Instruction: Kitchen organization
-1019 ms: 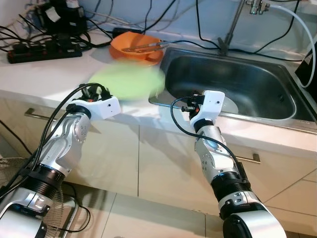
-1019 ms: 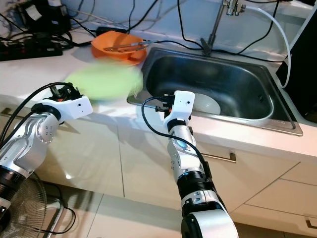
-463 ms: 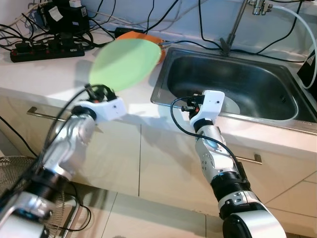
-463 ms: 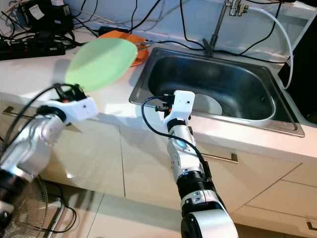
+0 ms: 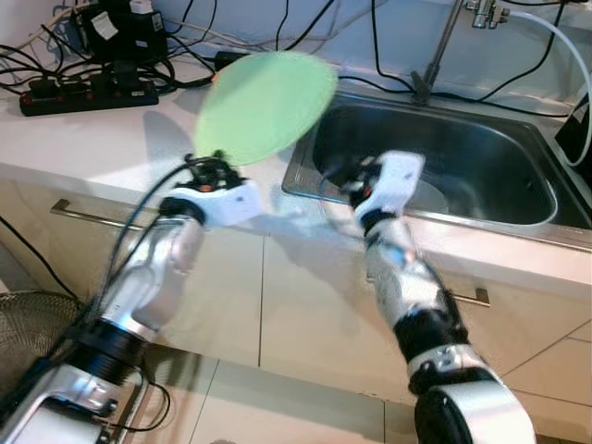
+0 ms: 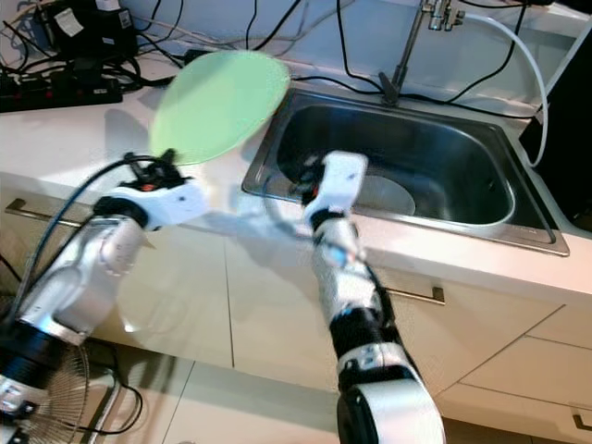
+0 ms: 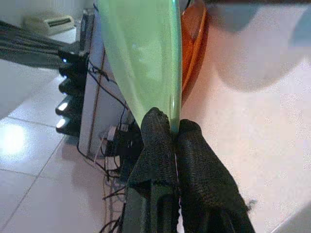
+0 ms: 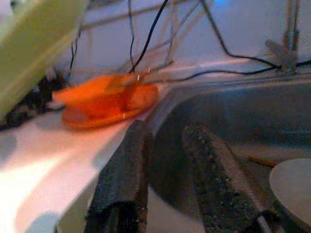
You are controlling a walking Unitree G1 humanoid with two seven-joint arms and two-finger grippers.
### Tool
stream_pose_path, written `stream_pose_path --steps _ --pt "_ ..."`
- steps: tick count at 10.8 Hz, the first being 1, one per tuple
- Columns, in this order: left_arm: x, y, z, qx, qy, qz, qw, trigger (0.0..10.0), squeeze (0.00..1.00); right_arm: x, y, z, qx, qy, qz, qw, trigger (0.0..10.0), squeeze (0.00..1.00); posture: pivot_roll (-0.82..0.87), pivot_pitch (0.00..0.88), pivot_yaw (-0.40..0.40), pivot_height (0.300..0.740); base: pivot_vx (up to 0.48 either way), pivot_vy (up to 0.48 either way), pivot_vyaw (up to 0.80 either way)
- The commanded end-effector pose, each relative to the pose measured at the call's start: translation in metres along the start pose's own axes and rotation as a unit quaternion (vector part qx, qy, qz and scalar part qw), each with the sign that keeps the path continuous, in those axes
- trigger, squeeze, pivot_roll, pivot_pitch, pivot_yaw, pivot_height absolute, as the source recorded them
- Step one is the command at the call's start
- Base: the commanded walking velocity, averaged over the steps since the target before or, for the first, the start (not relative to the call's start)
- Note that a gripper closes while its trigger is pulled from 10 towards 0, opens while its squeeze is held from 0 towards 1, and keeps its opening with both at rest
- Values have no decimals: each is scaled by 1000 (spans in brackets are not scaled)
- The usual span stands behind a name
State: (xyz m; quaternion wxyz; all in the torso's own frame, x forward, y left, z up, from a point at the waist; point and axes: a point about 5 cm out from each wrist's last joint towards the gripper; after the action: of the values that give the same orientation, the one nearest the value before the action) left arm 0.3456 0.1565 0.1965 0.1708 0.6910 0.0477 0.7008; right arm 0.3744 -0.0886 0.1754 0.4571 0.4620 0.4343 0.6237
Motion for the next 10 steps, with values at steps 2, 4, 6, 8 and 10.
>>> stream_pose_path --steps 2,4,6,8,10 --pt "7 18 2 -35 29 4 999 10000 0 10 30 9 -21 41 94 994 10000 0 261 0 -72 740 0 0 0" --pt "8 21 3 -37 30 5 999 10000 0 16 40 9 -22 72 173 982 10000 0 260 0 -69 740 0 0 0" --pt "8 20 4 -35 29 8 999 10000 0 27 47 4 -11 122 232 965 10000 0 257 1 -67 740 0 0 0" --pt "7 20 5 -34 25 10 999 10000 0 29 47 2 -2 128 248 960 10000 0 261 8 -71 740 0 0 0" --pt "6 19 5 -32 22 12 999 10000 0 30 48 1 7 137 257 957 10000 0 261 12 -73 740 0 0 0"
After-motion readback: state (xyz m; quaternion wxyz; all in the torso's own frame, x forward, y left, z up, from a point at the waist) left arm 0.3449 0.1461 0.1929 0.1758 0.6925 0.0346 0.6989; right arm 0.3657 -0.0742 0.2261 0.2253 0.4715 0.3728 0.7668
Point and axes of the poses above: a point about 5 cm out from each wrist's last joint towards the gripper, its own z axis pointing out of the wrist towards the gripper, its own y axis along the axis of the wrist's last joint, x = y × z, and after that the axes turned 6 degrees about -z, right-handed
